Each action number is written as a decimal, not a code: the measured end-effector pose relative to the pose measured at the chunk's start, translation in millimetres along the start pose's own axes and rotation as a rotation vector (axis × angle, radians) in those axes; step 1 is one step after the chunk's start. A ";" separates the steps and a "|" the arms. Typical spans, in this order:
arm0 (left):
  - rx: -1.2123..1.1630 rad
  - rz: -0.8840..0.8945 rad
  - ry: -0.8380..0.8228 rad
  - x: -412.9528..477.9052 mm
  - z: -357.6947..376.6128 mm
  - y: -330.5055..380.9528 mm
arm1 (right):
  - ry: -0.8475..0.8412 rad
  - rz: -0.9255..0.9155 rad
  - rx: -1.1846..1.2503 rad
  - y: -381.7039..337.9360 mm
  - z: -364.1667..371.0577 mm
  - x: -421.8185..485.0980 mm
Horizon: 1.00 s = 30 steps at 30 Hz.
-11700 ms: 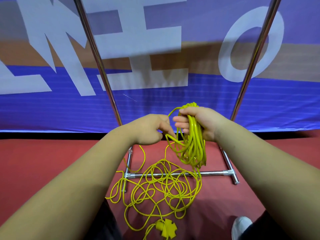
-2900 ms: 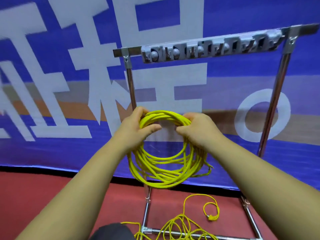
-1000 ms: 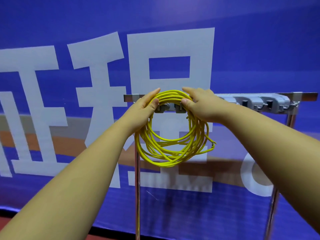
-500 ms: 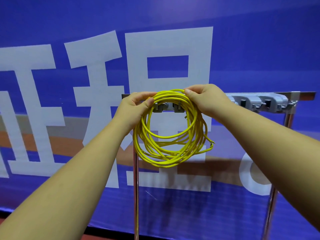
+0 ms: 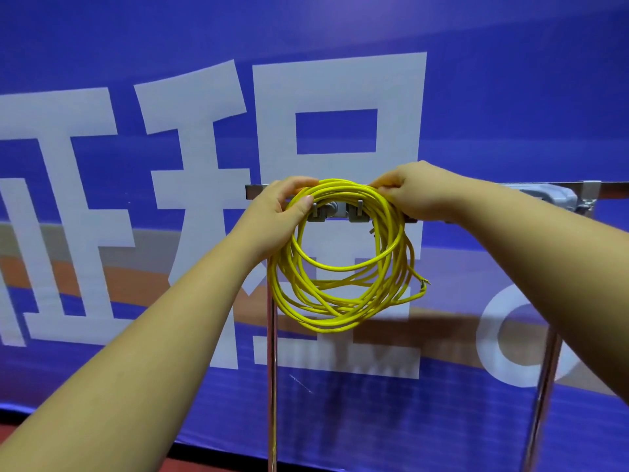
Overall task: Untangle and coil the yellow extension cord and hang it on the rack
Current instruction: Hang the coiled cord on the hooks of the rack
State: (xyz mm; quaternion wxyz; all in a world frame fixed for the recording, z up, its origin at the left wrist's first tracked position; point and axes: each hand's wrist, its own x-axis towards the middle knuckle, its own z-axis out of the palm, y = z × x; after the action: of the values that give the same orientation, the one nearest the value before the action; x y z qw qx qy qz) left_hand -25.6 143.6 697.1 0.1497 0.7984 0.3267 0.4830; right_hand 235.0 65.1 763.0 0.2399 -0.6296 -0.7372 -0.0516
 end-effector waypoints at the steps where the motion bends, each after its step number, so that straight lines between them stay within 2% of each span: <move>1: -0.001 -0.003 0.002 0.1 0.8 0.0 | -0.012 -0.014 -0.050 0.4 -0.4 -0.8; 5: -0.032 -0.029 0.023 -1.4 5.8 2.8 | 0.044 0.003 -0.179 3.7 6.1 -0.1; 10: -0.044 -0.040 0.048 -4.8 8.6 4.5 | 0.239 0.093 -0.127 16.2 18.7 -3.4; 19: -0.022 -0.050 0.081 -12.5 10.2 3.7 | 0.334 0.052 -0.096 19.2 32.8 -25.5; 30: -0.106 -0.152 0.131 -30.9 8.9 -4.2 | 0.618 0.044 0.050 18.3 59.7 -53.8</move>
State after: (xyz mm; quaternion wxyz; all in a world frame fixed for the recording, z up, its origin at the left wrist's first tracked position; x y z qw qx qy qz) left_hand -29.3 126.8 669.7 0.2061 0.7292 0.3694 0.5378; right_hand 240.2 42.8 683.8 0.4692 -0.5937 -0.6166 -0.2172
